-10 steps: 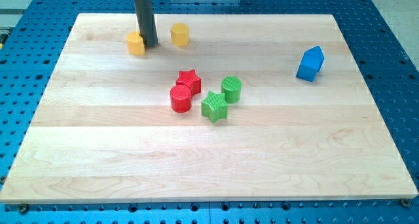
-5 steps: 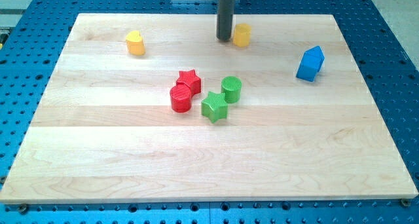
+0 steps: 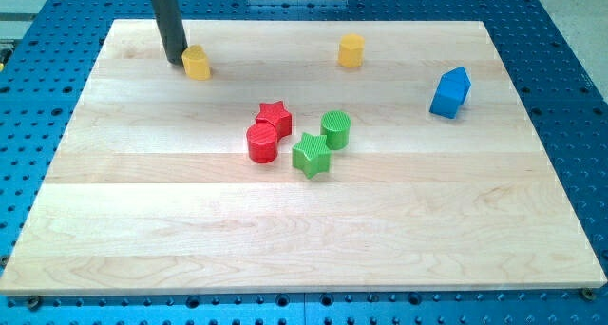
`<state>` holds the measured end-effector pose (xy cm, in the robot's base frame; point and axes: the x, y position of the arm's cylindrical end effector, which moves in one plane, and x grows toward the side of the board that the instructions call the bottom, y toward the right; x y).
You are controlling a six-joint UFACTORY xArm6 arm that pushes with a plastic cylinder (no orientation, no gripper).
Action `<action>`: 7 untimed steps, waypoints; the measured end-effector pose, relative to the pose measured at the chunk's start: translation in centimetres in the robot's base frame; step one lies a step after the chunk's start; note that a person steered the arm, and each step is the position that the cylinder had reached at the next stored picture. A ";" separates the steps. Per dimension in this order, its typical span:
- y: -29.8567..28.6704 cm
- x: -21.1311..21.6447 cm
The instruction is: Move the yellow blocks vertically to each other
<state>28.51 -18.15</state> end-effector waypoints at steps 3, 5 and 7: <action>7.7 2.3; 17.0 5.0; 23.9 3.9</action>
<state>32.37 5.72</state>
